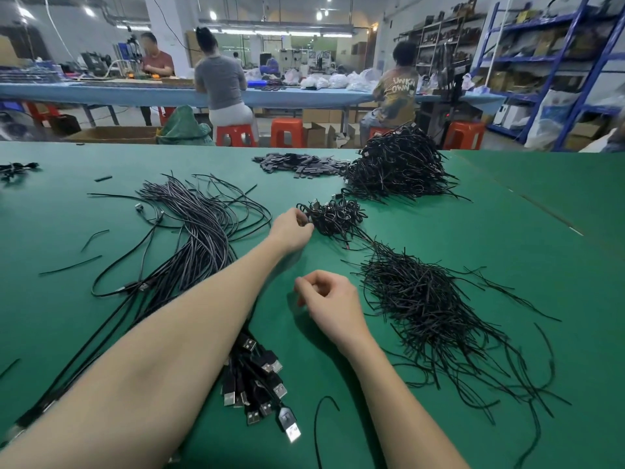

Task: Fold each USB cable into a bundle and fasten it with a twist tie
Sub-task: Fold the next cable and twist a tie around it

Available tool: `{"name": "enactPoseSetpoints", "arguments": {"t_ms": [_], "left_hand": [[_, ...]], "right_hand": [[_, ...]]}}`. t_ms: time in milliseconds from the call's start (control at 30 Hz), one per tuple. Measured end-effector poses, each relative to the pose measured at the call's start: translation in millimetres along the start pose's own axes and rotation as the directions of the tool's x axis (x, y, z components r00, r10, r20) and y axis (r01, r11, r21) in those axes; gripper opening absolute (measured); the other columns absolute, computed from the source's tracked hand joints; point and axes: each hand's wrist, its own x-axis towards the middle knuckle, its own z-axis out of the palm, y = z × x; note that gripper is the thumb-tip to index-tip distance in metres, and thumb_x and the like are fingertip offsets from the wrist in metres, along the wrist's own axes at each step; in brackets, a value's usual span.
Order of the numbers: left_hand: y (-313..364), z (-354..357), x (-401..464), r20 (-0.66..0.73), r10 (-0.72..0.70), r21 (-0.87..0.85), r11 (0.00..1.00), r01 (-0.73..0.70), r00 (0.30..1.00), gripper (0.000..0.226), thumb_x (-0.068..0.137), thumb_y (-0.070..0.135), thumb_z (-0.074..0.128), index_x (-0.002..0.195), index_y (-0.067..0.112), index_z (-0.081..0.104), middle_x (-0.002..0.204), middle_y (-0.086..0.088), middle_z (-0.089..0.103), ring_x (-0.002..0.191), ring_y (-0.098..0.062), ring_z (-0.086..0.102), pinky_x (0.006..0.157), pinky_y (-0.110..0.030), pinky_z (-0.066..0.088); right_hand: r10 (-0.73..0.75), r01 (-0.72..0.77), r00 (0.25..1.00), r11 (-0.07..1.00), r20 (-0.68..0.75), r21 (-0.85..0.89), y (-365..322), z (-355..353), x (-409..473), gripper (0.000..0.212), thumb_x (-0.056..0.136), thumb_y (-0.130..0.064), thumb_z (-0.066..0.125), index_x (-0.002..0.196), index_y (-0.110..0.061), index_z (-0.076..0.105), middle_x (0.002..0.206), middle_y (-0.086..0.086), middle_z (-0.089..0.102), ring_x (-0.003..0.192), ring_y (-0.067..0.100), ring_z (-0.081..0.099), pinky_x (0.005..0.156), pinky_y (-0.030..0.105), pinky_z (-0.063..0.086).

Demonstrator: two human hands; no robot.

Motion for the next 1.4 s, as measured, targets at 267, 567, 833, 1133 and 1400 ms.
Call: {"name": "enactPoseSetpoints", "arguments": {"t_ms": [267, 567, 833, 1133, 1400], "left_hand": [[-22.5, -19.8, -97.1, 0.129, 0.093, -0.228, 0.972, -0.062, 0.987, 0.019, 0.085, 0.041, 0.057, 0.084, 0.027, 0.068, 0.092, 0.006, 0.072, 0.087, -0.014, 0.064, 0.085, -0.033, 0.051], [-33.0, -23.3, -118.3, 0.188, 0.093, -0.238, 0.97, -0.047, 0.978, 0.034, 0.099, 0.041, 0.044, 0.086, 0.023, 0.069, 0.089, 0.0, 0.071, 0.081, -0.016, 0.059, 0.082, -0.036, 0.049], [-24.8, -31.6, -122.5, 0.254, 0.099, -0.326, 0.945, -0.012, 0.962, 0.041, 0.106, 0.035, 0.039, 0.093, 0.012, 0.071, 0.084, 0.003, 0.071, 0.072, -0.005, 0.064, 0.071, -0.023, 0.05], [-33.9, -52.5, -127.2, 0.247, 0.086, -0.325, 0.946, -0.001, 0.965, 0.042, 0.106, 0.039, 0.04, 0.093, 0.014, 0.07, 0.102, -0.008, 0.074, 0.085, -0.016, 0.064, 0.087, -0.033, 0.05], [-34.4, -56.8, -125.1, 0.319, 0.08, -0.333, 0.942, 0.033, 0.944, 0.045, 0.108, 0.039, 0.033, 0.098, 0.01, 0.066, 0.096, -0.003, 0.073, 0.076, -0.011, 0.069, 0.072, -0.029, 0.049]], "right_hand": [[-0.038, 0.035, 0.997, 0.998, -0.062, -0.047, -0.2, 0.1, -2.9, 0.024, 0.091, -0.026, 0.066, 0.073, -0.011, 0.07, 0.069, 0.007, 0.071, 0.06, 0.016, 0.059, 0.065, 0.031, 0.047], [-0.071, 0.071, 0.997, 0.985, 0.009, -0.154, -4.7, -2.5, -5.5, 0.028, 0.093, -0.031, 0.065, 0.075, -0.01, 0.07, 0.074, 0.01, 0.071, 0.074, 0.028, 0.063, 0.069, 0.032, 0.047], [0.127, 0.153, 0.831, 0.883, 0.541, -0.444, -39.8, -30.2, -3.3, 0.004, 0.084, -0.035, 0.077, 0.084, -0.033, 0.08, 0.087, -0.017, 0.07, 0.082, 0.002, 0.061, 0.071, 0.016, 0.046], [0.101, 0.312, 0.77, 0.802, 0.63, -0.509, -58.5, 7.4, -18.3, 0.069, 0.068, -0.052, 0.089, 0.124, -0.025, 0.058, 0.107, -0.013, 0.061, 0.099, 0.013, 0.058, 0.088, 0.028, 0.048], [0.141, 0.209, 0.82, 0.828, 0.554, -0.52, -55.7, -21.5, -8.7, 0.013, 0.09, -0.02, 0.069, 0.1, -0.021, 0.077, 0.085, -0.004, 0.073, 0.07, 0.012, 0.066, 0.062, 0.018, 0.051]]}}
